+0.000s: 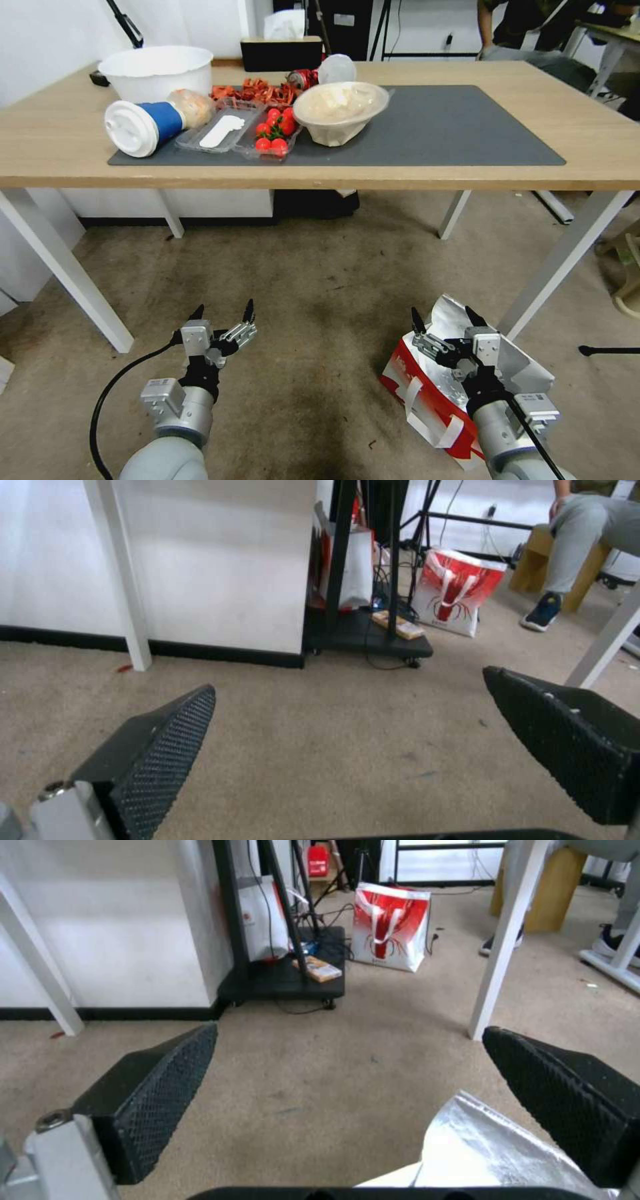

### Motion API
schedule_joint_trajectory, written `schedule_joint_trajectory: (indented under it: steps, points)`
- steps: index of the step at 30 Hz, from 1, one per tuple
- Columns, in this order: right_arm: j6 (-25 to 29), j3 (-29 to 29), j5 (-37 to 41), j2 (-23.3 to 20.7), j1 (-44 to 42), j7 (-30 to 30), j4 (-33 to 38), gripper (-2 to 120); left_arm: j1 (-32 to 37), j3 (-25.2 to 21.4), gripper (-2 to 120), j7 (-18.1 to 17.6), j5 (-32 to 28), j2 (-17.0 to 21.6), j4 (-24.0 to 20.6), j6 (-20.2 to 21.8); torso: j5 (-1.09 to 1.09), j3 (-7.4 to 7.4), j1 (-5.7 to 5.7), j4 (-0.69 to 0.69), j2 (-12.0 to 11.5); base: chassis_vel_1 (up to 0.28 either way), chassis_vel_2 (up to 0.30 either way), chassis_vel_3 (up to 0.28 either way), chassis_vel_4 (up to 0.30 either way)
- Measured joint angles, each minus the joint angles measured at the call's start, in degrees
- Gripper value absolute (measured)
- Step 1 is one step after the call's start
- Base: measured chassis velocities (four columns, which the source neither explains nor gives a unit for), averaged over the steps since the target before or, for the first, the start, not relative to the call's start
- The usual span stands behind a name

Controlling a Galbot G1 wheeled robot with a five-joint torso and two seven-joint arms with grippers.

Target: Pick up the food delivery bag from the floor and place it on the table.

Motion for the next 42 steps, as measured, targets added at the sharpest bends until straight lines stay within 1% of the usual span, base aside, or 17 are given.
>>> schedule_joint_trajectory:
  steps: [4,8,12,13,16,18,19,20,24,28,30,32,35,37,39,40,42]
  points:
    - [-0.01,0.01,0.04,-0.06,0.06,-0.01,-0.05,100,0.03,-0.01,100,0.00,0.04,-0.03,-0.02,-0.05,0.00,-0.40,-0.12,0.00,-0.53,0.000,0.000,0.000,0.000]
    - [-0.05,0.01,0.05,-0.10,0.10,-0.03,-0.07,100,0.10,-0.08,100,0.00,0.11,-0.08,-0.12,-0.18,0.00,-1.35,-0.42,0.00,-1.78,0.000,0.000,0.000,0.000]
    - [-0.05,-0.01,0.05,-0.11,0.08,-0.06,-0.07,100,0.20,-0.13,100,0.00,0.17,-0.11,-0.18,-0.29,0.00,-1.98,-0.62,0.00,-2.63,0.000,0.000,0.000,0.000]
    - [-0.05,-0.01,0.05,-0.11,0.08,-0.06,-0.07,100,0.20,-0.13,100,0.00,0.17,-0.11,-0.18,-0.29,0.00,-1.98,-0.62,0.00,-2.63,0.000,0.000,0.000,0.000]
    - [-0.05,-0.01,0.05,-0.13,-0.04,-0.08,-0.01,100,0.29,-0.14,100,0.00,0.22,-0.14,-0.25,-0.34,0.00,-2.79,-0.77,0.00,-3.56,0.000,0.000,0.000,0.000]
    - [-0.05,-0.01,0.05,-0.13,-0.07,-0.08,0.02,100,0.29,-0.15,100,0.00,0.23,-0.14,-0.26,-0.36,0.00,-2.95,-0.78,0.00,-3.75,0.000,0.000,0.000,0.000]
    - [-0.05,-0.01,0.05,-0.14,-0.11,-0.08,0.06,100,0.29,-0.16,100,-0.02,0.24,-0.15,-0.30,-0.38,0.00,-3.35,-0.85,0.00,-4.21,0.000,0.000,0.000,0.000]
    - [-0.05,-0.01,0.05,-0.14,-0.11,-0.08,0.06,100,0.29,-0.16,100,-0.02,0.24,-0.15,-0.30,-0.38,0.00,-3.35,-0.85,0.00,-4.21,0.000,0.000,0.000,0.000]
    - [-0.03,-0.01,0.04,-0.14,-0.12,-0.08,0.07,100,0.32,-0.18,100,-0.10,0.29,-0.20,-0.31,-0.53,0.00,-4.27,-1.02,0.00,-5.29,0.000,0.000,0.000,0.000]
    - [-0.03,-0.02,0.02,-0.11,-0.12,-0.10,0.07,100,0.33,-0.21,100,-0.13,0.30,-0.19,-0.31,-0.56,0.00,-4.79,-1.13,0.00,-5.92,0.000,0.000,0.000,0.000]
    - [-0.03,-0.07,0.00,-0.08,-0.12,-0.12,0.10,100,0.33,-0.23,100,-0.14,0.31,-0.16,-0.36,-0.57,0.00,-5.38,-1.20,0.00,-6.58,0.000,0.000,0.000,0.000]
    - [-0.03,-0.07,-0.01,-0.08,-0.12,-0.12,0.10,100,0.33,-0.23,100,-0.15,0.31,-0.16,-0.36,-0.57,0.00,-5.51,-1.22,0.00,-6.74,0.000,0.000,0.000,0.000]
    - [-0.02,-0.06,-0.05,-0.10,-0.10,-0.16,0.09,100,0.33,-0.21,100,-0.17,0.37,-0.19,-0.36,-0.57,0.00,-6.41,-1.25,0.00,-7.67,0.000,0.000,0.000,0.000]
    - [-0.02,-0.06,-0.06,-0.11,-0.09,-0.17,0.09,100,0.33,-0.20,100,-0.19,0.38,-0.20,-0.36,-0.57,0.00,-6.67,-1.25,0.00,-7.93,0.000,0.000,0.000,0.000]
    - [-0.02,-0.05,-0.07,-0.13,-0.02,-0.17,0.01,100,0.29,-0.20,100,-0.25,0.40,-0.20,-0.35,-0.55,0.00,-7.44,-1.28,0.00,-8.70,0.000,0.000,0.000,0.000]
    - [-0.02,-0.05,-0.07,-0.13,-0.02,-0.17,0.01,100,0.29,-0.20,100,-0.25,0.40,-0.20,-0.35,-0.55,0.00,-7.44,-1.28,0.00,-8.70,0.000,0.000,0.000,0.000]
    - [-0.02,-0.04,-0.07,-0.15,0.02,-0.18,-0.01,100,0.27,-0.19,100,-0.30,0.41,-0.20,-0.34,-0.52,-0.01,-7.96,-1.30,0.00,-9.26,0.000,0.000,0.000,0.000]
